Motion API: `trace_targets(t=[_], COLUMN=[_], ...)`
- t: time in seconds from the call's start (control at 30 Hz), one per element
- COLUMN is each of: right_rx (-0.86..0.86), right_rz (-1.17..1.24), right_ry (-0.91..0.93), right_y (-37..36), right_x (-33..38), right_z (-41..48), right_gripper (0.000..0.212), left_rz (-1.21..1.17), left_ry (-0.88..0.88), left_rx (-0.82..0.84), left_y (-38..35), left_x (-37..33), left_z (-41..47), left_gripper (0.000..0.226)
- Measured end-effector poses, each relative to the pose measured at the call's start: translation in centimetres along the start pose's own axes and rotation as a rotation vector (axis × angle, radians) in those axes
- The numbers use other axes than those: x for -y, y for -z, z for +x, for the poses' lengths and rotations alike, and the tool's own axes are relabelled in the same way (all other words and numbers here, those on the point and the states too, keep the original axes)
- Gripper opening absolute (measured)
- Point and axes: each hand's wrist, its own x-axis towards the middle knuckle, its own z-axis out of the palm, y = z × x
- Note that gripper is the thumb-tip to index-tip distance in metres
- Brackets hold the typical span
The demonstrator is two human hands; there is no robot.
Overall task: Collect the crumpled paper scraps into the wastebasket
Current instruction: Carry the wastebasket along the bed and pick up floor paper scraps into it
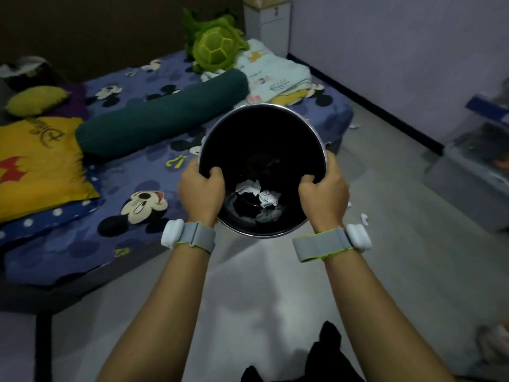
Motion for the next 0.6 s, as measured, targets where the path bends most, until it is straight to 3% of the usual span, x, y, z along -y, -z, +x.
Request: trace_targets(t=[0.27, 0.5, 0.6], right_rx=[-0.144, -0.204, -0.258], right_rz=[-0.007, -0.056, -0.050], right_ry=[-0.062, -0.104, -0.154], right_y=[10.0, 17.6, 20.2], right_x=[-9.3, -16.3, -20.2], right_z=[13.1, 23.3, 28.9], right_gripper=[0.049, 0.046, 0.046], left_rz=[-0.071, -0.116, -0.110], left_ry=[-0.086, -0.049, -0.071], left_rx=[0.101, 0.207, 0.270], left_y=[-17.8, -31.3, -38.5], left_x=[-9.7, -16.7, -20.1], left_z=[-2.7, -5.5, -5.8], left_gripper=[0.007, 0.008, 0.023])
